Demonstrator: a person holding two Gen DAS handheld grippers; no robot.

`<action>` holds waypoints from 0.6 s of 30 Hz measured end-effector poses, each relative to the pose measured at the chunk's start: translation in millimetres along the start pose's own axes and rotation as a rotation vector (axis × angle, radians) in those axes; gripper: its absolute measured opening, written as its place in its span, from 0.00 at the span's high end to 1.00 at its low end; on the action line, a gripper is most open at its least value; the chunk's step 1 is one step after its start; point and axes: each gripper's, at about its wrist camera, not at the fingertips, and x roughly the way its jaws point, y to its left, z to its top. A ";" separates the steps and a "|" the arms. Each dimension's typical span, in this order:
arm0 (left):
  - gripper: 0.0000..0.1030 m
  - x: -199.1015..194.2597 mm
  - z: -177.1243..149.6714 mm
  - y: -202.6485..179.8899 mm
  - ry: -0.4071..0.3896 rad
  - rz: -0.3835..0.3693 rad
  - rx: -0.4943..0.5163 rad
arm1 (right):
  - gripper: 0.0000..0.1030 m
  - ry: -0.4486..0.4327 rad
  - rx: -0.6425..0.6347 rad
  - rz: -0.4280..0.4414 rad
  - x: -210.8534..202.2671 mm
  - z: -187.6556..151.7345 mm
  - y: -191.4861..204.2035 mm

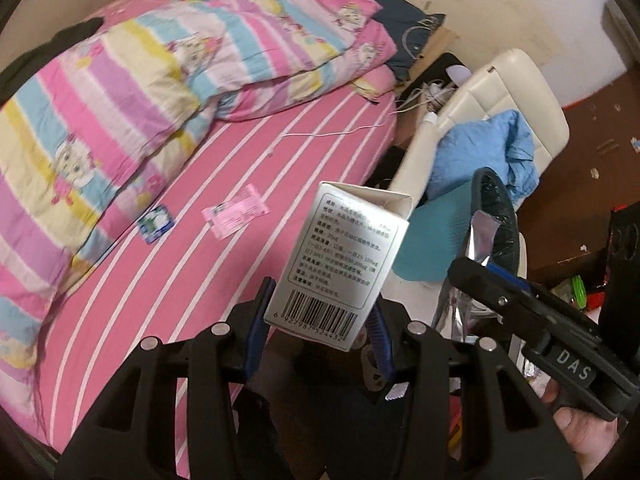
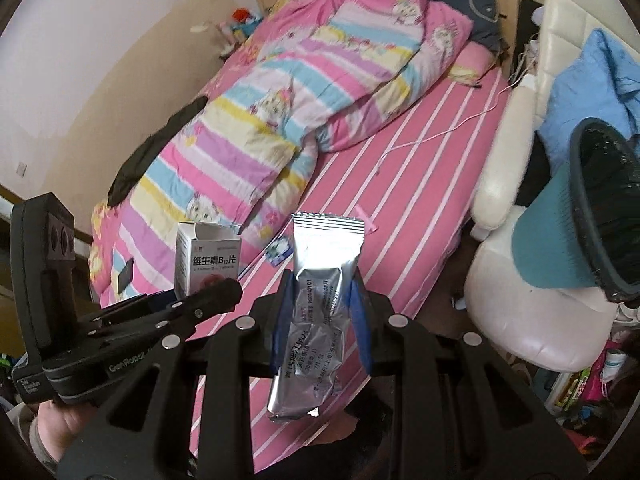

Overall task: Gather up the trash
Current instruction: 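Lift and carry the box and sachet in both tools to the black bin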

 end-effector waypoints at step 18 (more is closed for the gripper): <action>0.59 95.3 45.7 -214.8 0.074 -0.057 0.224 | 0.73 -0.083 0.208 -0.075 -77.0 46.0 -224.3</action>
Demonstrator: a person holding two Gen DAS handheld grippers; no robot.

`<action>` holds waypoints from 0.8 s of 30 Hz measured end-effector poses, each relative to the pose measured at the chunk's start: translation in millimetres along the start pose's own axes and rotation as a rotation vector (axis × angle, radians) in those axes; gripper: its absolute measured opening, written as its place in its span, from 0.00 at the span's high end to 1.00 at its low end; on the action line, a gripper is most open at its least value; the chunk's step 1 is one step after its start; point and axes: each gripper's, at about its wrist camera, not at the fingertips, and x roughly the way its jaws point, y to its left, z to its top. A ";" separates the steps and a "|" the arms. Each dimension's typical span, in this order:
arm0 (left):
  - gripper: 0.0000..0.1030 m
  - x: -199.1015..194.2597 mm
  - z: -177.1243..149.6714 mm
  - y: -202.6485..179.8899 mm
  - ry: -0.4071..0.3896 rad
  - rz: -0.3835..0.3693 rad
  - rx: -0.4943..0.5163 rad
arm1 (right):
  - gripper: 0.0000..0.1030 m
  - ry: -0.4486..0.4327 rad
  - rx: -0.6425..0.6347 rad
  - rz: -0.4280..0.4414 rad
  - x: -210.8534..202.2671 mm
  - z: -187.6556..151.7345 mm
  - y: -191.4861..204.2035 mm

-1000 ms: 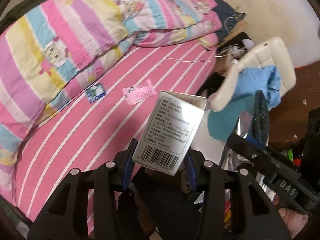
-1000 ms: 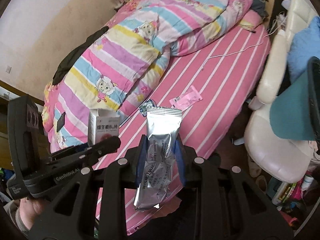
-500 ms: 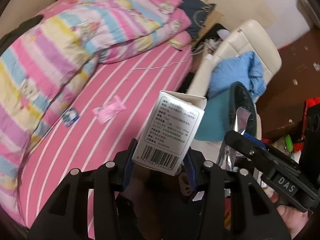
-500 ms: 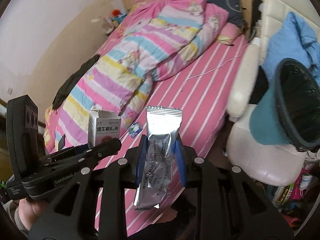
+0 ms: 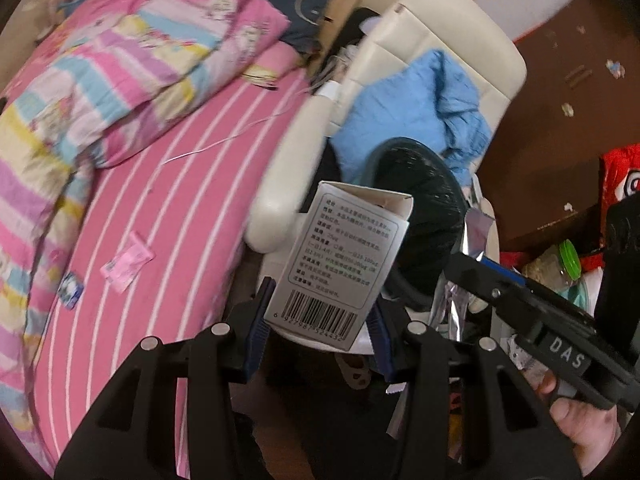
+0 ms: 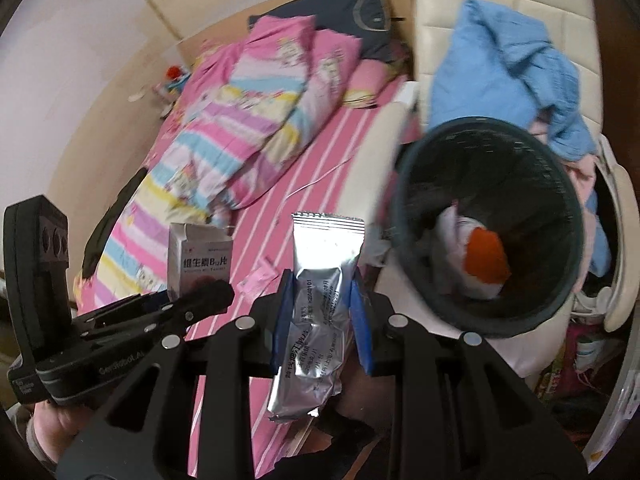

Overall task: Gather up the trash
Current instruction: 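Lift and carry the box and sachet in both tools to the black bin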

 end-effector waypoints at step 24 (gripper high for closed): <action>0.58 140.1 73.8 -129.8 0.175 -0.018 0.123 | 0.72 0.054 0.164 -0.054 29.6 67.9 -168.1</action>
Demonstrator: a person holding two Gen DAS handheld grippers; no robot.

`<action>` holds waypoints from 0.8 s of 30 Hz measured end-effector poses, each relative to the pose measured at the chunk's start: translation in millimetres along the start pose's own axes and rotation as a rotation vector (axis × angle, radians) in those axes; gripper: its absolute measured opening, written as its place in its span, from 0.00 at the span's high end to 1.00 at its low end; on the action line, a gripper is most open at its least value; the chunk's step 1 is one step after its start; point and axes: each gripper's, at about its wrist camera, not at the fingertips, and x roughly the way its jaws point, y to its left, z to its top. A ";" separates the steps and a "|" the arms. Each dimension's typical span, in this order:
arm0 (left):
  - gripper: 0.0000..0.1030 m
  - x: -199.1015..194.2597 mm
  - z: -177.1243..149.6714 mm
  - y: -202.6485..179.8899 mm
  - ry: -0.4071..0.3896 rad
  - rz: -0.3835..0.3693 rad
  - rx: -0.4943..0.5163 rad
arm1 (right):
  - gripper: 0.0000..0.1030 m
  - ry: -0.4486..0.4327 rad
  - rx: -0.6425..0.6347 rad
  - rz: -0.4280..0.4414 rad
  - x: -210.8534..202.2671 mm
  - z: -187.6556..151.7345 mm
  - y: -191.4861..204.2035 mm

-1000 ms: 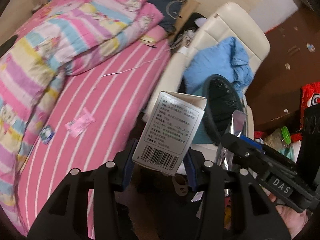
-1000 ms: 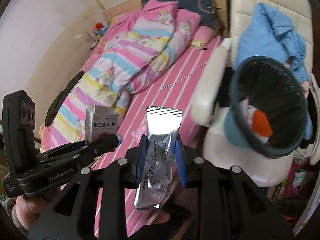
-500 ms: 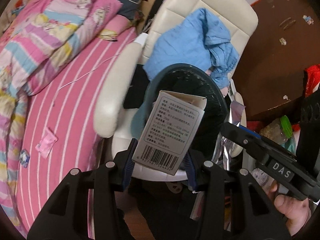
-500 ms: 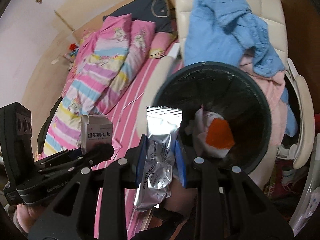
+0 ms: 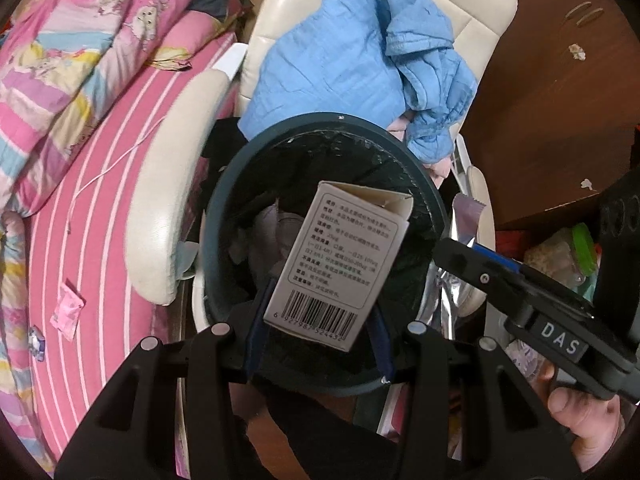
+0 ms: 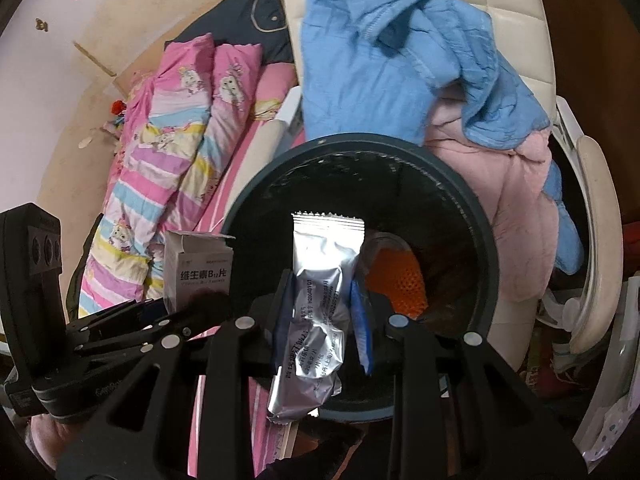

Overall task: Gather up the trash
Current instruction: 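Lift and carry the box and sachet in both tools to the black bin, then open both tools over the bin, dropping the box and sachet inside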

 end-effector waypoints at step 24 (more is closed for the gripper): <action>0.57 56.5 32.4 -20.5 0.079 0.007 0.009 | 0.57 0.064 0.033 -0.014 23.9 21.3 -40.0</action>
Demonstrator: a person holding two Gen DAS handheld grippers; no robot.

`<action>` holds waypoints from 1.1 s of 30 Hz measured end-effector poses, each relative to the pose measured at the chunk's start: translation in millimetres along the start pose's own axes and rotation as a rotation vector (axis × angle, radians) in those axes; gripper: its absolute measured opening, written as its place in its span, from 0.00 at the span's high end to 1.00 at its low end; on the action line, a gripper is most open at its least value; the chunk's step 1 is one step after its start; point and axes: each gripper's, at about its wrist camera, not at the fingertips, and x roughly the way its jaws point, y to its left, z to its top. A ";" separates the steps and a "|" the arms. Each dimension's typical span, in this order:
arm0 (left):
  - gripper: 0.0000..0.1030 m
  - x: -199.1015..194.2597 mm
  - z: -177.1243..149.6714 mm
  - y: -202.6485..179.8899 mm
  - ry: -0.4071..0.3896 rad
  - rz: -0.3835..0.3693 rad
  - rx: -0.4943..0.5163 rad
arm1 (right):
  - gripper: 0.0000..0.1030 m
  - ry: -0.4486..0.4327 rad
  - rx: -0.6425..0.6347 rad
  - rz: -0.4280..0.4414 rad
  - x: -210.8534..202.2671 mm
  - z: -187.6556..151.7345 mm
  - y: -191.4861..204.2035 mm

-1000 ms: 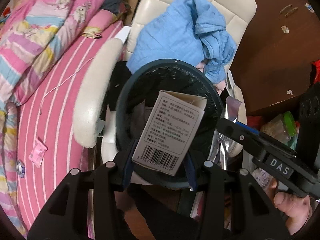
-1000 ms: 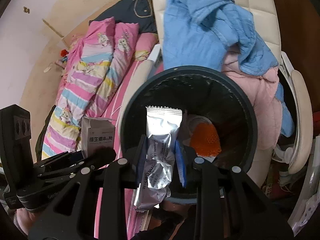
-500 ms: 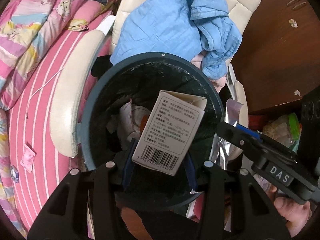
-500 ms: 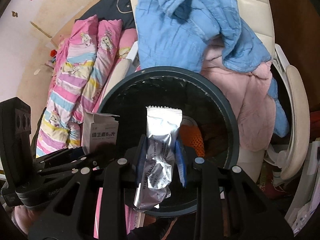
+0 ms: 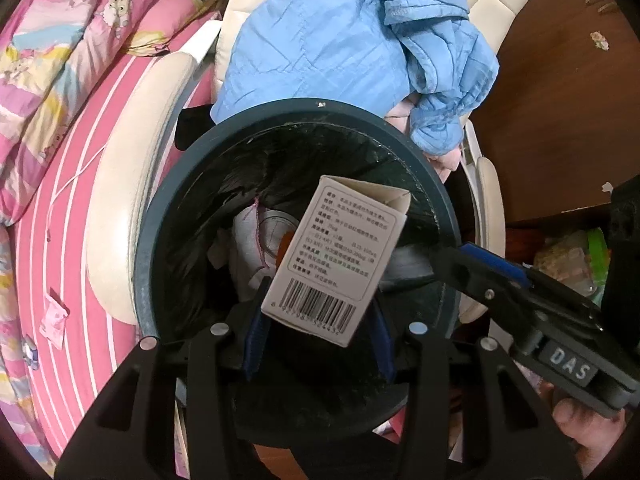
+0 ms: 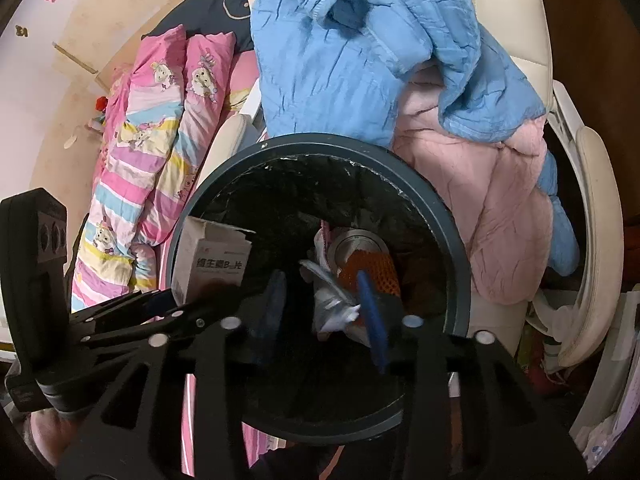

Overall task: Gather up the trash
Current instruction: 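Open both tools over the bin, dropping the box and sachet inside, then move both tools back over the bed toward the tissue pack and pink wrapper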

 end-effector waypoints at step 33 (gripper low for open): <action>0.22 -35.1 -31.7 34.0 -0.080 0.067 -0.034 | 0.09 -0.167 -0.119 -0.139 -37.3 -19.6 61.3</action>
